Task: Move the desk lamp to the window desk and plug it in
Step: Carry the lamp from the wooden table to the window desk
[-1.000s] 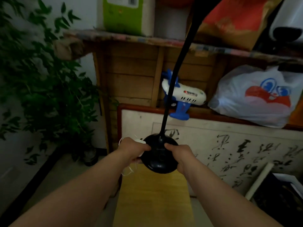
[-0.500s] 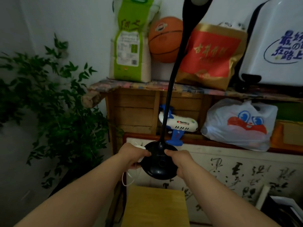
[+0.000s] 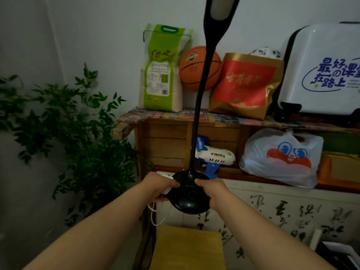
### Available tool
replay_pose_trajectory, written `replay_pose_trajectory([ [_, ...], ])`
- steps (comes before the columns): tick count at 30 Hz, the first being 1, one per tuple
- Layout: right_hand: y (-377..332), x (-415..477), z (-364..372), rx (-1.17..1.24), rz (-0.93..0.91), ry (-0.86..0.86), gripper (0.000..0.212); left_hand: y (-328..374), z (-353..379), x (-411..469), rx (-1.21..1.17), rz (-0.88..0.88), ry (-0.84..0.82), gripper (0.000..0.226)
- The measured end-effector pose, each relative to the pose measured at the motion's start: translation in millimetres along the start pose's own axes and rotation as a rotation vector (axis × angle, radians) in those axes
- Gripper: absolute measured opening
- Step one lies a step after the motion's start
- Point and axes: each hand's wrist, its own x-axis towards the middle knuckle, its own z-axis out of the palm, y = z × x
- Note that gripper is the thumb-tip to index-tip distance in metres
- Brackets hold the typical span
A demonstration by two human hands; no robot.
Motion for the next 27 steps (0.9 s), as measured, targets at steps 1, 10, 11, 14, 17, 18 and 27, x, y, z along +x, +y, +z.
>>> replay_pose_trajectory([
  [1, -4.1, -11.1, -1.6, -0.004, -0.004, -0.005, 0.075, -0.2, -0.5, -1.6, 0.003, 0.003, 0.005, 0.054],
  [10, -20.3, -52.6, -15.5, -0.054, -0.029, -0.052, 0.056, 1.2, -6.7, -16.0, 0.002, -0.013, -0.005, 0.059],
  [11, -21.0, -54.6, -15.5, -0.051, -0.029, -0.052, 0.057, 1.7, -7.1, -17.8, 0.0, -0.018, -0.001, 0.059],
  [14, -22.0, -58.0, -15.5, -0.049, -0.028, -0.061, 0.059, 2.5, -7.7, -24.4, -0.01, -0.02, 0.0, 0.058],
  [17, -22.4, -60.3, -15.1, -0.054, -0.033, -0.067, 0.058, 1.7, -8.4, -29.8, -0.027, -0.019, 0.003, 0.055],
  [18, -22.1, -60.6, -14.8, -0.059, -0.032, -0.071, 0.057, 0.8, -9.1, -31.4, -0.032, -0.018, 0.008, 0.054],
  [27, -14.7, -75.1, -2.3, -0.076, -0.029, -0.116, 0.058, -9.2, -25.0, -45.1, -0.058, -0.021, 0.053, 0.062],
])
